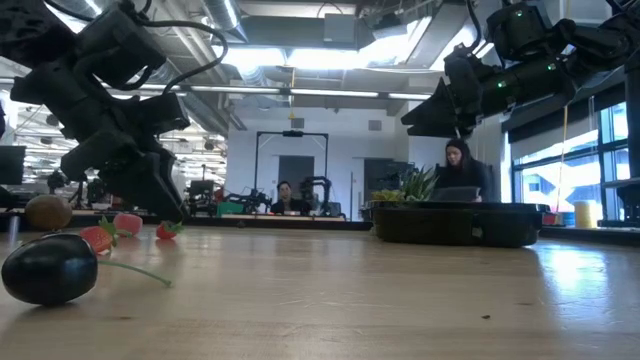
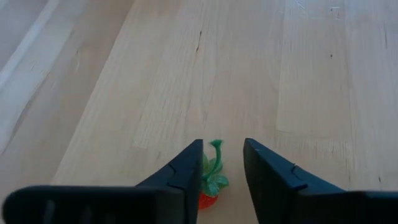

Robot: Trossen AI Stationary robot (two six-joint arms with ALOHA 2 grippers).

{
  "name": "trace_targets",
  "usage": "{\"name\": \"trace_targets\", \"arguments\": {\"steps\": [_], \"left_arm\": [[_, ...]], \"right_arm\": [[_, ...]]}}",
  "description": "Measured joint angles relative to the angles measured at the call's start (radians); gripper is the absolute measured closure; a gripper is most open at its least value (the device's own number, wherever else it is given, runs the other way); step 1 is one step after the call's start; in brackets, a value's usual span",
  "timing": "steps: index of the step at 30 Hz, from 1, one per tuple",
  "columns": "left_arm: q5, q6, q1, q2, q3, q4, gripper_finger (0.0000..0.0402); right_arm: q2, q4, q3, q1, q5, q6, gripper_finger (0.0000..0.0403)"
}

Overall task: Pick and placing Produce into tupperware
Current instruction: Put the red strawberry into the of the black bin

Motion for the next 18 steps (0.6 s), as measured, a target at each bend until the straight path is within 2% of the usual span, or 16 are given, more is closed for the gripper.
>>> {"name": "trace_targets", "arguments": {"steps": [11, 15, 18], "left_arm": [[0.000, 0.007, 0.008, 0.000, 0.000, 0.009, 0.0391], [0.000, 0.007, 0.040, 0.000, 0.000, 0.091, 0.0394], [0.000, 0.041, 0.085, 0.000, 0.000, 0.220, 0.0398]], "right_arm": [[0.000, -0.013, 0.000, 0.000, 0.000, -0.003, 0.0135], [0.000, -0.028, 0.000, 0.000, 0.000, -0.003, 0.0135], [0.000, -0.041, 0.000, 0.000, 0.000, -0.003, 0.0135]]}}
